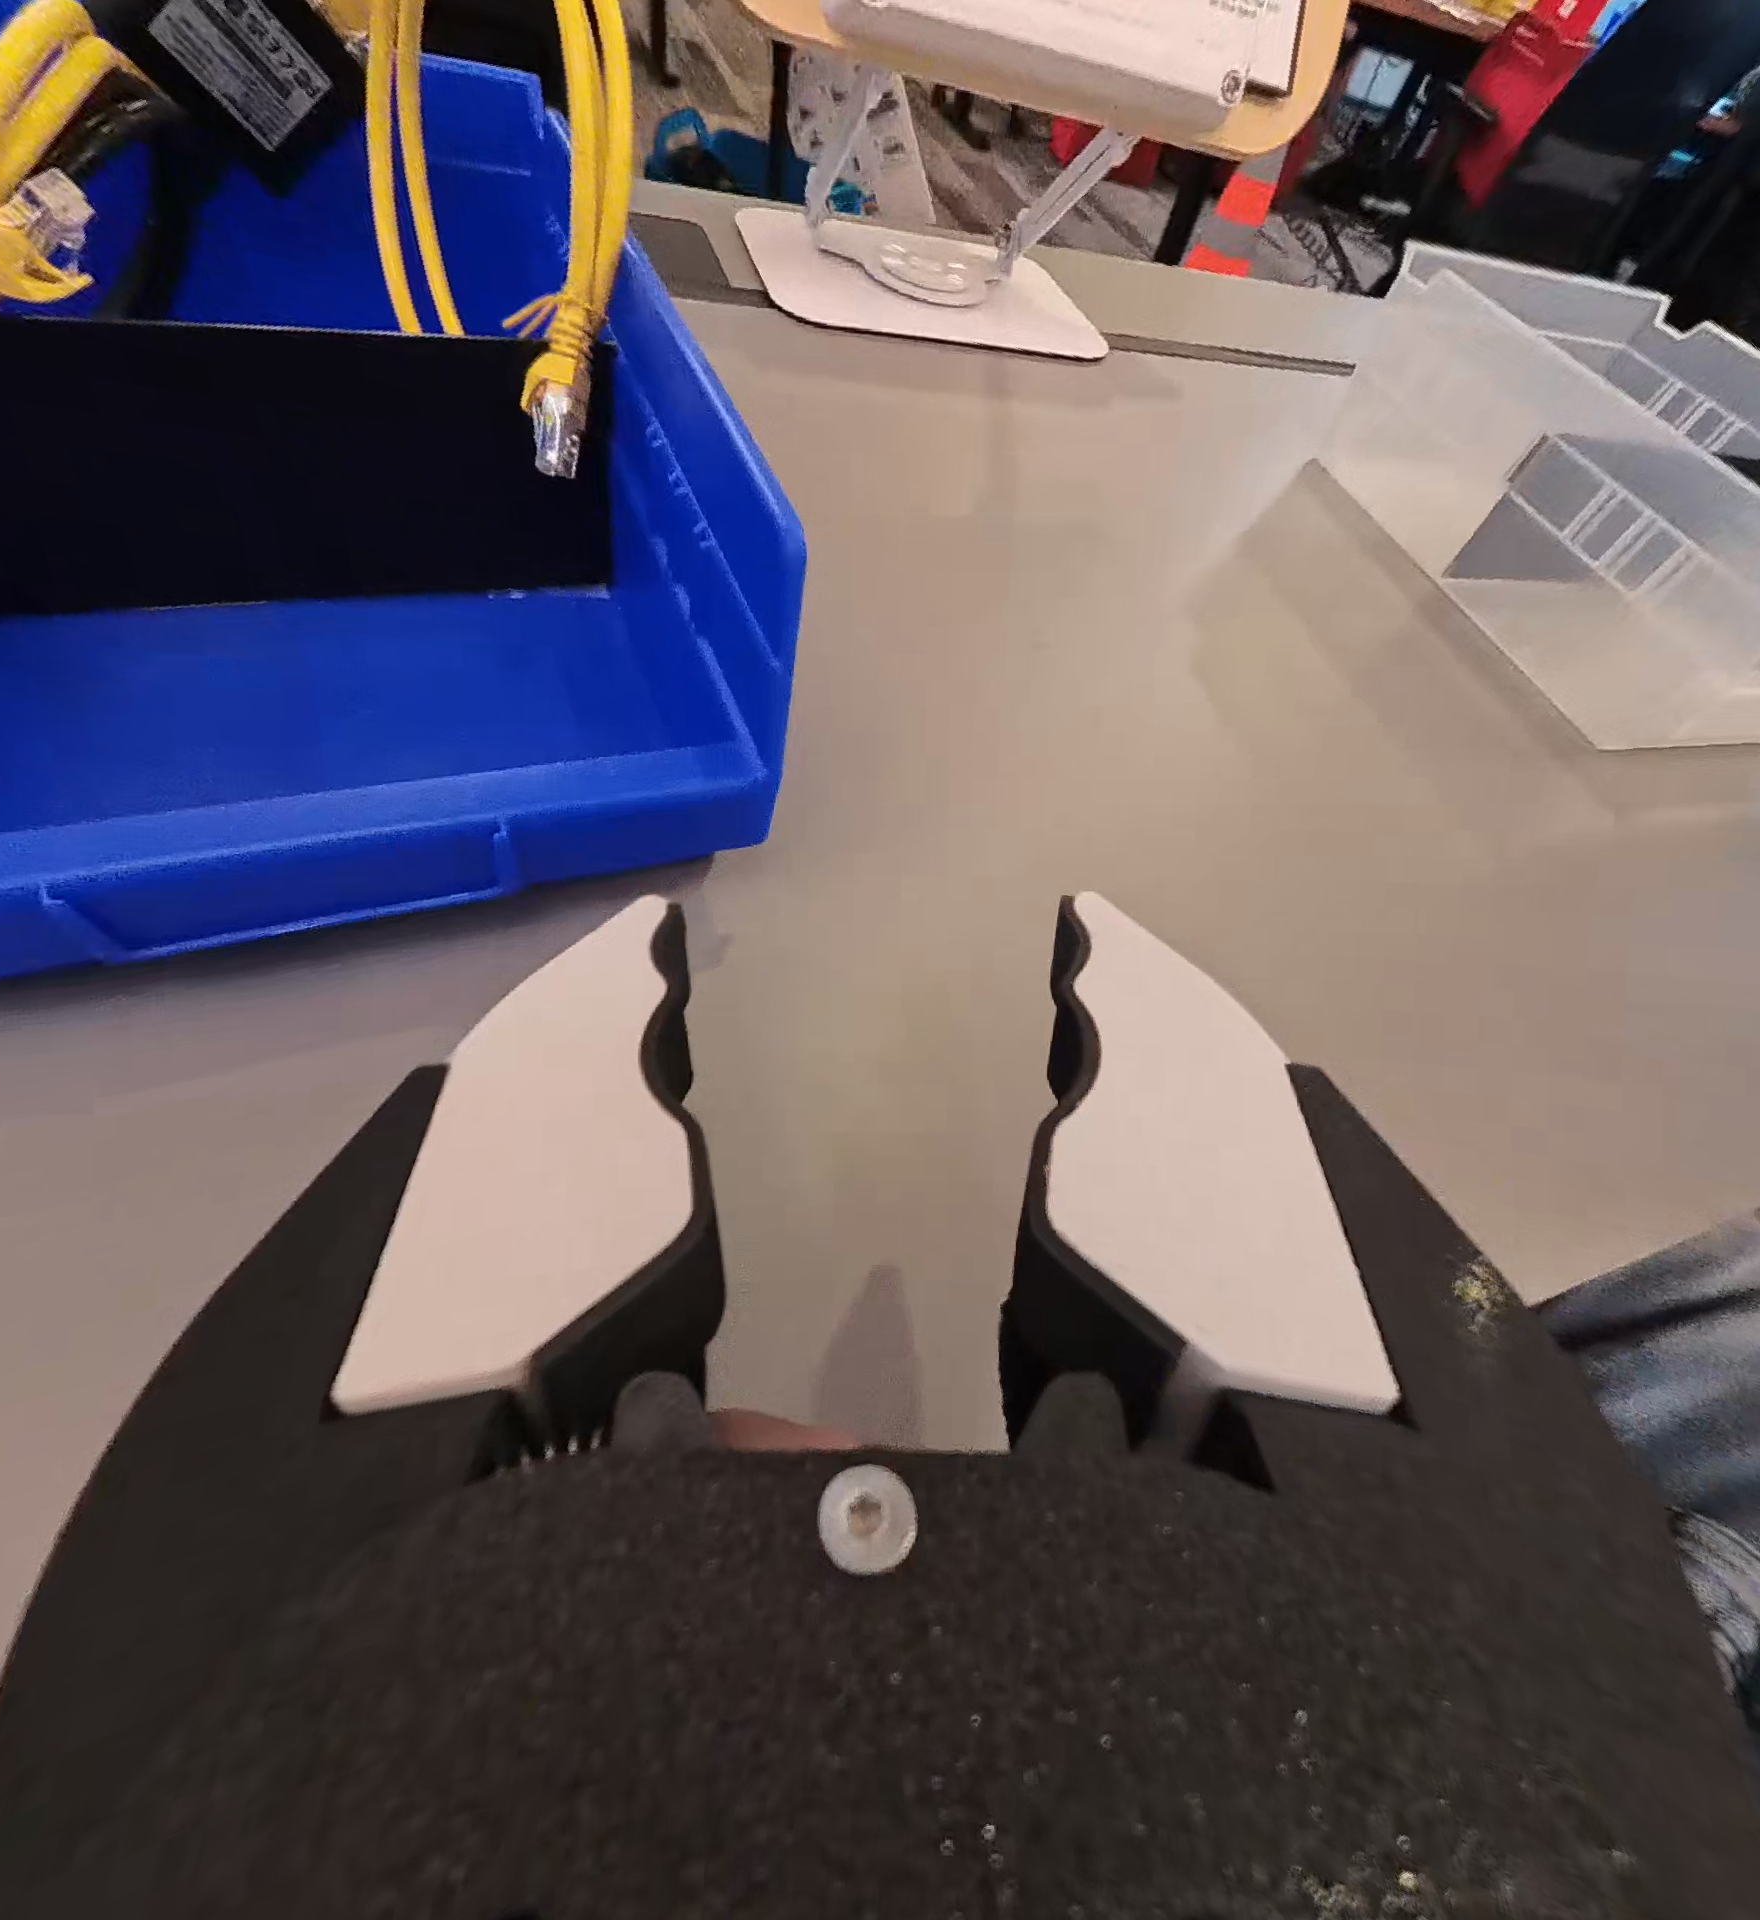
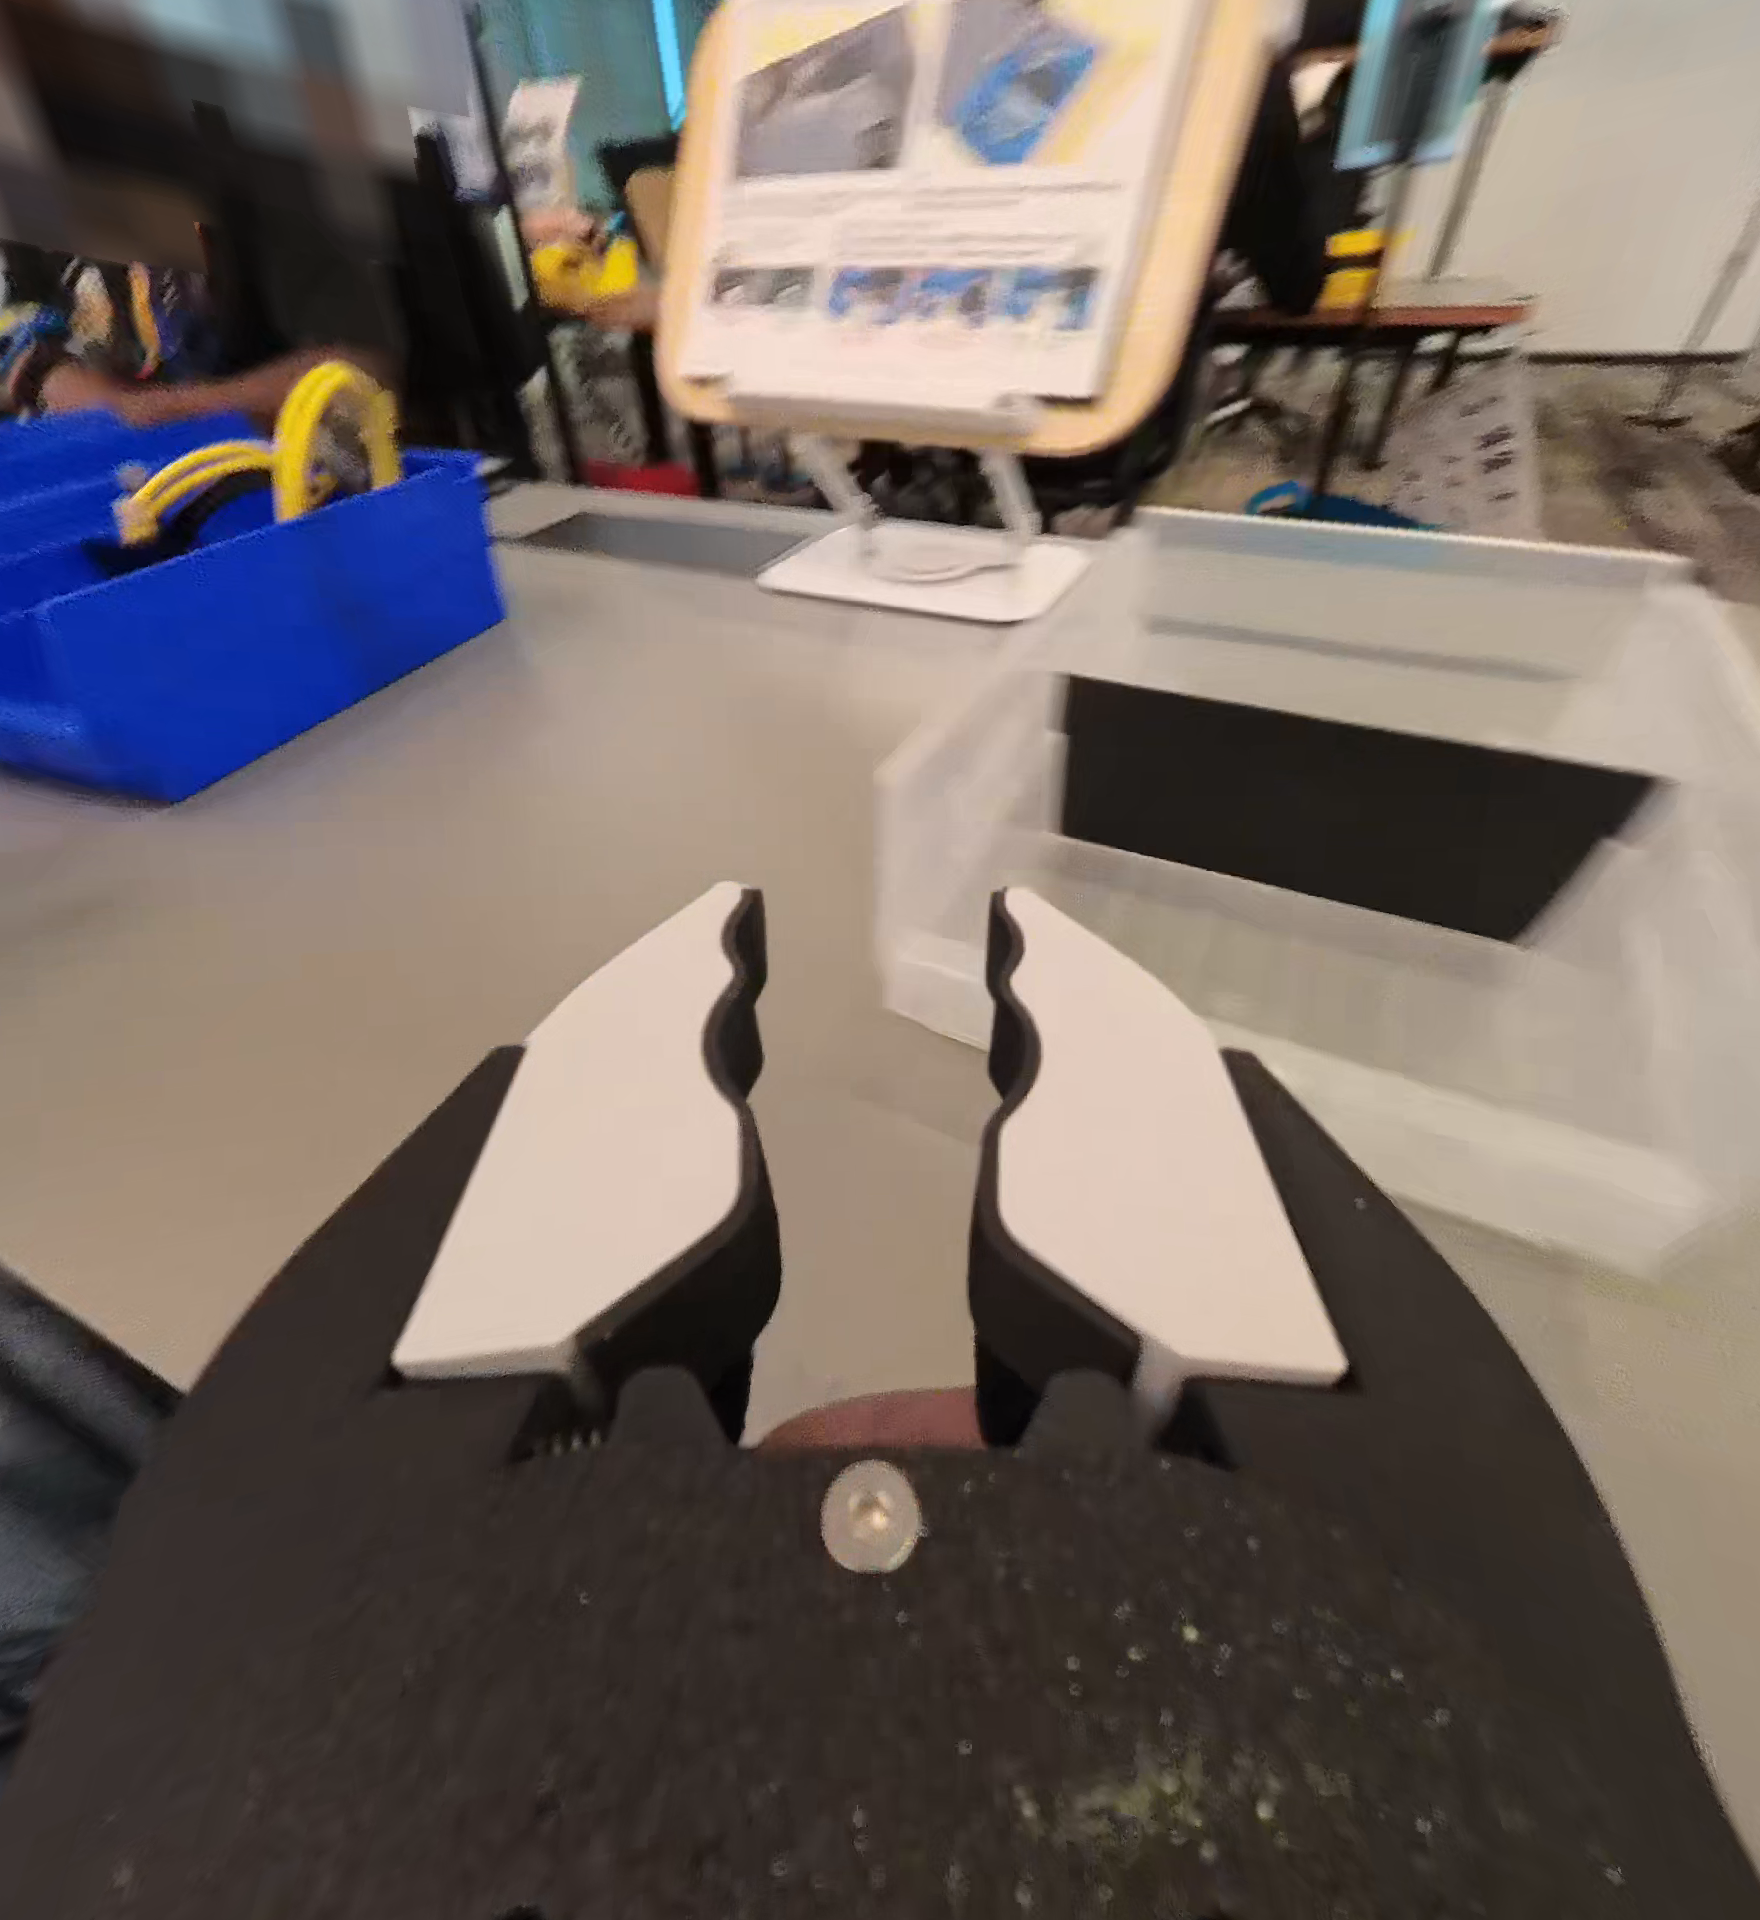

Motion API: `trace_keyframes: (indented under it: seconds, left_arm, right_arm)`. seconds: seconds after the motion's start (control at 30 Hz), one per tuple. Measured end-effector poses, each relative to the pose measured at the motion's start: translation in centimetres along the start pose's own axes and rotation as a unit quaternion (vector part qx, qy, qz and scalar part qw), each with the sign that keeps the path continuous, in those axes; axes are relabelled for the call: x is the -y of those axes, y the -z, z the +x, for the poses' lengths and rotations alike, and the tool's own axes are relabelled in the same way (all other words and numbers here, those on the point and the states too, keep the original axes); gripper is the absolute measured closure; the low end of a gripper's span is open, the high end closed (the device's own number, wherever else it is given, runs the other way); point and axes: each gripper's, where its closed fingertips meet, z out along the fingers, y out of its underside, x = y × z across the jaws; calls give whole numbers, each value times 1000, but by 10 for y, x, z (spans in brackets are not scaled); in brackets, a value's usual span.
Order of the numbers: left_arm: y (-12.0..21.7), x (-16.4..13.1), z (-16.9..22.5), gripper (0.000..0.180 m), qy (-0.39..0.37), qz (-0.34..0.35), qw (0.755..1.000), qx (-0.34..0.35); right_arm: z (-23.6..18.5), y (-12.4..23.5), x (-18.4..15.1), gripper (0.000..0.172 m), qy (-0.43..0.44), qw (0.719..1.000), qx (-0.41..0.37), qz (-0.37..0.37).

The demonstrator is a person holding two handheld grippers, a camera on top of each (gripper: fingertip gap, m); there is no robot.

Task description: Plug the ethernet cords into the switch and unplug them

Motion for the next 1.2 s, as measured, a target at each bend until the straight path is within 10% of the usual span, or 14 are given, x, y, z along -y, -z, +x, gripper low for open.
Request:
trace_keyframes:
  seconds: [0.27, 1.2]
  left_arm:
    - [-7, -1, -16, 114, -12, 4, 999, 38]
    - [-13, -17, -18, 117, -35, -34, 998, 39]
  right_arm:
    - [118, 40, -32, 130, -86, 985, -147, 2]
    - [96, 19, -48, 131, -16, 992, -111, -54]
